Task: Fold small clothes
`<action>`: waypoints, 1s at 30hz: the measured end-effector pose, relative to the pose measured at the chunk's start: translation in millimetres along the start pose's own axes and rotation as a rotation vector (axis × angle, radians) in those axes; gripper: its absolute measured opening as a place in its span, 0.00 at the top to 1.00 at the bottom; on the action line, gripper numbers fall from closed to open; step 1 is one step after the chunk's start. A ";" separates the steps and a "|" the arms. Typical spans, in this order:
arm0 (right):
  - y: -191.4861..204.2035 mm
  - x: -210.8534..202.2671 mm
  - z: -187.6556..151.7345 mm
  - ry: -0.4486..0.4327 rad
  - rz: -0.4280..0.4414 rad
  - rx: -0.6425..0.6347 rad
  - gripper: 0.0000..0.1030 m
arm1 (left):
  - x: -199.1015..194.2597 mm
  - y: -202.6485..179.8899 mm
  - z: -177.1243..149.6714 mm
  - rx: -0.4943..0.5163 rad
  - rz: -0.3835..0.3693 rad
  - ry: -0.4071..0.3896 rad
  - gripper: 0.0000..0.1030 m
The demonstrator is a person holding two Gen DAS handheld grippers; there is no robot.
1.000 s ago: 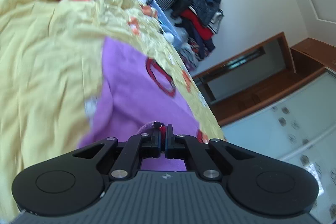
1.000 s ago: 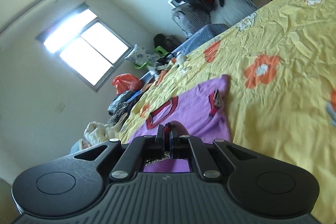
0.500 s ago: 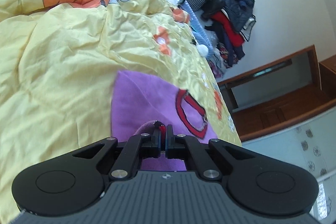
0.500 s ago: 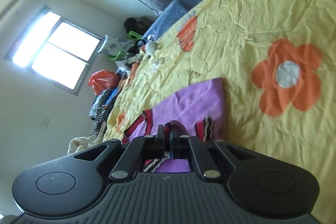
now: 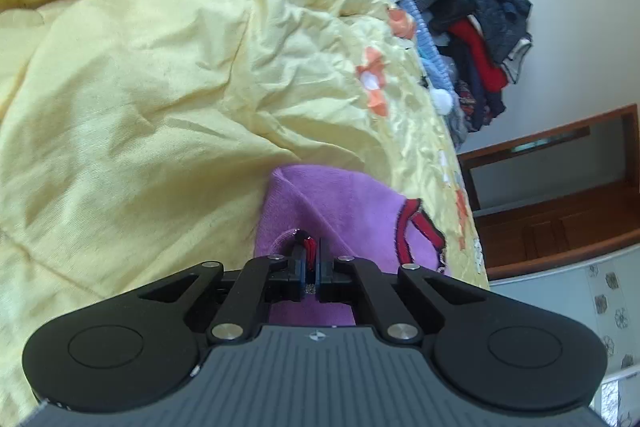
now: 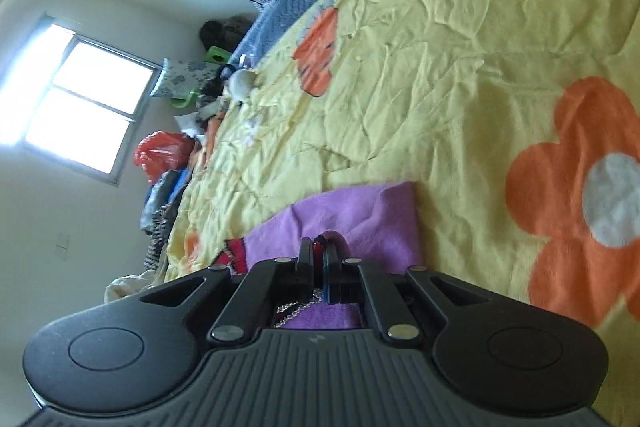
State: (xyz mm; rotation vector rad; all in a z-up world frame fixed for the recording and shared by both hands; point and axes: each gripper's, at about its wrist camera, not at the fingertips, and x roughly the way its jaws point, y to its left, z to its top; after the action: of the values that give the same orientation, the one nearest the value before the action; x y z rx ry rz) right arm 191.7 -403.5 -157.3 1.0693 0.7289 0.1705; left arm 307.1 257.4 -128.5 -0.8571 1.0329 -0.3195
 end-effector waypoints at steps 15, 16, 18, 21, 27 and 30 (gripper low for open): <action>76.1 -36.7 -25.8 -0.064 -0.050 -0.489 0.00 | -51.1 -69.0 -39.5 0.286 0.039 -0.109 0.32; 83.1 -33.1 -36.7 -0.041 -0.070 -0.558 0.00 | -44.7 -72.1 -57.9 0.315 0.022 -0.072 0.31; 92.6 -18.7 -62.0 0.036 -0.062 -0.683 0.00 | -24.8 -72.7 -88.7 0.364 0.037 -0.002 0.32; 89.7 13.6 -82.4 0.168 -0.166 -0.765 0.01 | 3.2 -61.8 -107.9 0.448 0.112 0.011 0.38; 74.7 -38.7 -69.6 0.050 -0.243 -0.698 0.01 | -47.8 -57.4 -89.8 0.372 0.098 -0.057 0.31; 51.8 -103.3 -75.9 0.024 -0.139 -0.549 0.01 | -94.1 -46.8 -107.4 0.325 0.015 -0.049 0.17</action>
State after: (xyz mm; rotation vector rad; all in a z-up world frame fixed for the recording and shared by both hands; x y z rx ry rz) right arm 77.6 -370.0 -86.9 0.4933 0.7197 0.2474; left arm 175.4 233.7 -60.3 -0.5619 0.9104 -0.4379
